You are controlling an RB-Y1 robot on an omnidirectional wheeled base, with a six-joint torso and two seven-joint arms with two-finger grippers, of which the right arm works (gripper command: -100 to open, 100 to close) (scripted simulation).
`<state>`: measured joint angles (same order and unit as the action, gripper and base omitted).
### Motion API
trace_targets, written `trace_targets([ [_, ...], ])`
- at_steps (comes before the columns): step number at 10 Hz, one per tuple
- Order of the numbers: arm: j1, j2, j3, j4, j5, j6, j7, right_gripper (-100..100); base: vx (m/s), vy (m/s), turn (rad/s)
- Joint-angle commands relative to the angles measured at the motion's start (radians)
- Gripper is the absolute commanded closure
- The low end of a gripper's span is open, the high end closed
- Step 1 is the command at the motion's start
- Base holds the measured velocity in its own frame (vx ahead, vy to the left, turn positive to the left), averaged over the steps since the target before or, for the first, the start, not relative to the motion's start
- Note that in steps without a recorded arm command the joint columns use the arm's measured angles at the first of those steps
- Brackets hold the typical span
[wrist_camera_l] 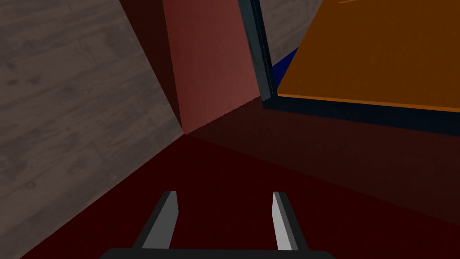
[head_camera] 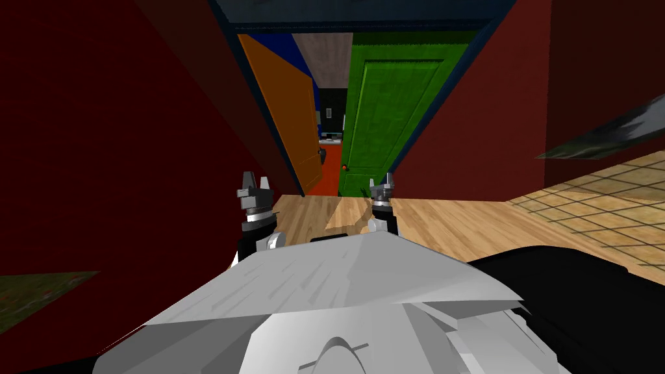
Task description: Push the door open
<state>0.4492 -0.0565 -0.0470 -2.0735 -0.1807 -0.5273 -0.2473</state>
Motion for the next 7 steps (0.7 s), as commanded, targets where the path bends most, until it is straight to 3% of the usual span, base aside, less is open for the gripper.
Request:
trace_targets([
  [1,-0.014,-0.002,-0.008,0.033,-0.009,-0.004,-0.030,-100,0.102,-0.039,0.076],
  [7,-0.046,-0.015,-0.039,0.158,-0.045,-0.035,-0.145,-100,0.096,-0.028,0.109],
])
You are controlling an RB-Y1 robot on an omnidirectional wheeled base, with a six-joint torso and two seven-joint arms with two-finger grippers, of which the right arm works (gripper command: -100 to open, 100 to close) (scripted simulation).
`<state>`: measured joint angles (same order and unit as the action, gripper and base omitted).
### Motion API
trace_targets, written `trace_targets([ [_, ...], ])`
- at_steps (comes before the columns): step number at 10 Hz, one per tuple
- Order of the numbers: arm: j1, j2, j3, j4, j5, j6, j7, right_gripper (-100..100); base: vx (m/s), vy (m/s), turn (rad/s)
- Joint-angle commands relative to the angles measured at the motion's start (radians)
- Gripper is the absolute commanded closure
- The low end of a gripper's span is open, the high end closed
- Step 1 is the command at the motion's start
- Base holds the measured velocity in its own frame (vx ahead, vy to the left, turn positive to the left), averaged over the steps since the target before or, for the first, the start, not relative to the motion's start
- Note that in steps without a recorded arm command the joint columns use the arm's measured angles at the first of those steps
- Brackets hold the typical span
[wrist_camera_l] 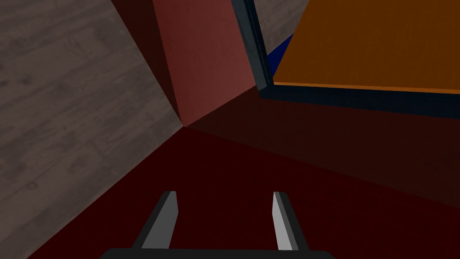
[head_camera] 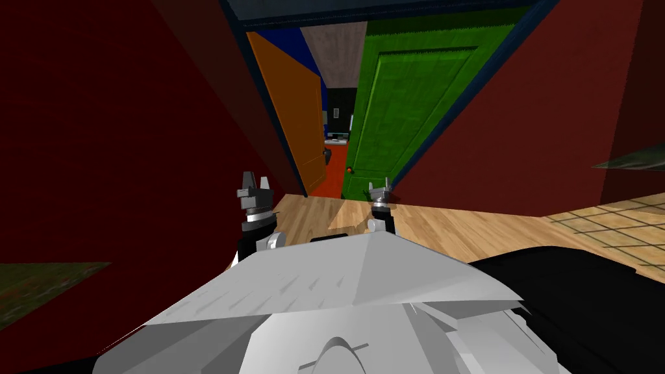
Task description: Push the door open
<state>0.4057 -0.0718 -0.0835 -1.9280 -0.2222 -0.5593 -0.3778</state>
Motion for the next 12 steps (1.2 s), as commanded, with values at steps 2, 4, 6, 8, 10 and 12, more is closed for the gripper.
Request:
trace_targets([
  [2,-0.014,-0.004,-0.014,0.057,-0.016,-0.014,-0.055,-100,0.087,-0.037,0.115],
  [4,-0.026,-0.006,-0.025,0.104,-0.030,-0.026,-0.097,-100,0.087,-0.031,0.119],
  [6,-0.038,-0.007,-0.037,0.151,-0.044,-0.038,-0.140,-100,0.092,-0.045,0.114],
  [8,-0.050,-0.008,-0.049,0.199,-0.057,-0.050,-0.184,-100,0.090,-0.036,0.129],
  [10,-0.063,-0.008,-0.061,0.247,-0.072,-0.062,-0.228,-100,0.097,-0.034,0.136],
  [12,-0.075,-0.007,-0.073,0.296,-0.086,-0.074,-0.272,-100,0.091,-0.056,0.119],
])
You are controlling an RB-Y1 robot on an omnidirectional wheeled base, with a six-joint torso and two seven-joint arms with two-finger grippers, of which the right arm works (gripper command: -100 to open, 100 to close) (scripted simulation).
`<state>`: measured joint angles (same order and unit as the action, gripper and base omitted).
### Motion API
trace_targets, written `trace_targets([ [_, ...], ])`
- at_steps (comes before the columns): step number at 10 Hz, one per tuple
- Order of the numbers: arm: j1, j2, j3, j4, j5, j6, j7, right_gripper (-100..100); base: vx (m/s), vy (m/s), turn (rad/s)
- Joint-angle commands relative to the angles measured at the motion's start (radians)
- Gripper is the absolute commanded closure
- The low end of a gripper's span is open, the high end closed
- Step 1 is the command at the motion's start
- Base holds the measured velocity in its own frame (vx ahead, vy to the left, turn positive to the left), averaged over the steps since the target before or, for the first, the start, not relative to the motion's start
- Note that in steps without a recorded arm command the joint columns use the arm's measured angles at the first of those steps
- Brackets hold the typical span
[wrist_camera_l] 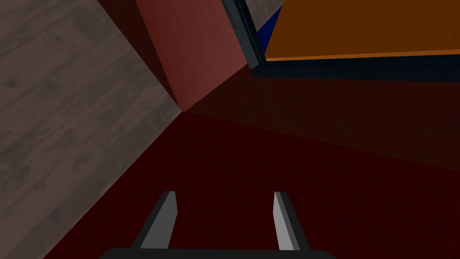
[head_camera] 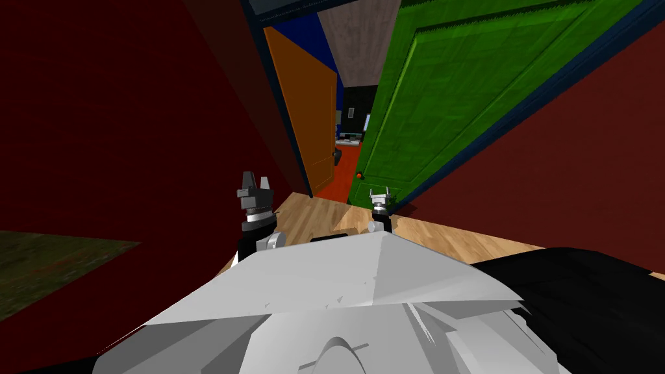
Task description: Push the door open
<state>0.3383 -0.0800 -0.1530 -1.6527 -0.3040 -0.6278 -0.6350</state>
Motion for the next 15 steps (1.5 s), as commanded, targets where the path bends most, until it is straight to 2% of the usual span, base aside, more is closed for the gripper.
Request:
trace_targets([
  [1,-0.014,0.002,-0.009,0.045,-0.011,-0.012,-0.037,-100,0.087,-0.052,0.109],
  [9,-0.062,0.017,-0.057,0.236,-0.066,-0.060,-0.211,-100,0.084,-0.051,0.125],
  [15,-0.096,0.037,-0.089,0.366,-0.104,-0.093,-0.330,-100,0.082,-0.064,0.113],
])
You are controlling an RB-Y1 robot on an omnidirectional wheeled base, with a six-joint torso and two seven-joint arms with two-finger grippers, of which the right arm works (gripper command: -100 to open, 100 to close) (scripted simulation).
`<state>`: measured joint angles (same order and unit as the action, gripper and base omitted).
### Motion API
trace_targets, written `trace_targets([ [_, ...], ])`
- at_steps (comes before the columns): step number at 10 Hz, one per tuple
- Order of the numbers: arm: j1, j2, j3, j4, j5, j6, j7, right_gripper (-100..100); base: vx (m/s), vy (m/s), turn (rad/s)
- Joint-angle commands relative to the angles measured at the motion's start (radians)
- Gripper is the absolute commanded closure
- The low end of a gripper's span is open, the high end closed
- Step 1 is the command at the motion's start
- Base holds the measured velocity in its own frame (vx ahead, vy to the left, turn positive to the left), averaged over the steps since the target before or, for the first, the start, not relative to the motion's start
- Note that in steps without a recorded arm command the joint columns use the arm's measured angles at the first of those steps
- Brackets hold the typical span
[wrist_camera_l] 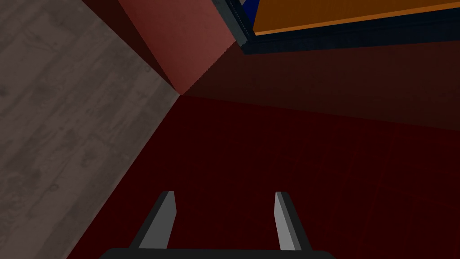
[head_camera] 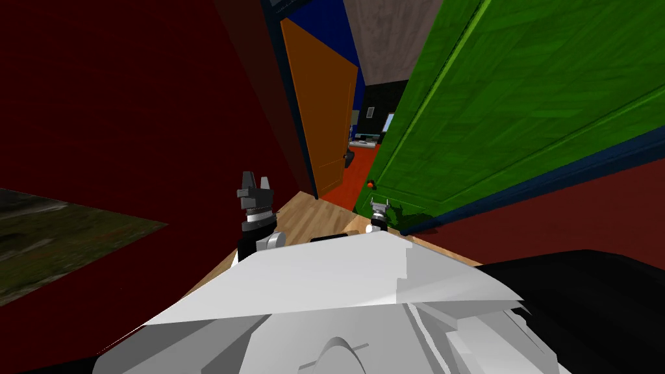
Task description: Push the door open
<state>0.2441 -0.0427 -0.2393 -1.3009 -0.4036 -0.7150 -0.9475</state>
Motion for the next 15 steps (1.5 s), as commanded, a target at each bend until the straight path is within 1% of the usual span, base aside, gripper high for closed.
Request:
trace_targets([
  [1,-0.006,0.004,-0.008,0.035,-0.010,-0.011,-0.035,-100,0.080,-0.055,0.103],
  [7,-0.035,0.030,-0.036,0.145,-0.042,-0.038,-0.136,-100,0.071,-0.056,0.096],
  [8,-0.043,0.039,-0.044,0.177,-0.051,-0.047,-0.166,-100,0.079,-0.083,0.144],
  [11,-0.057,0.057,-0.057,0.232,-0.067,-0.060,-0.216,-100,0.097,-0.089,0.106],
  [14,-0.072,0.083,-0.073,0.294,-0.085,-0.076,-0.271,-100,0.085,-0.075,0.086],
  [15,-0.074,0.074,-0.069,0.292,-0.081,-0.079,-0.260,-100,0.042,-0.042,0.020],
])
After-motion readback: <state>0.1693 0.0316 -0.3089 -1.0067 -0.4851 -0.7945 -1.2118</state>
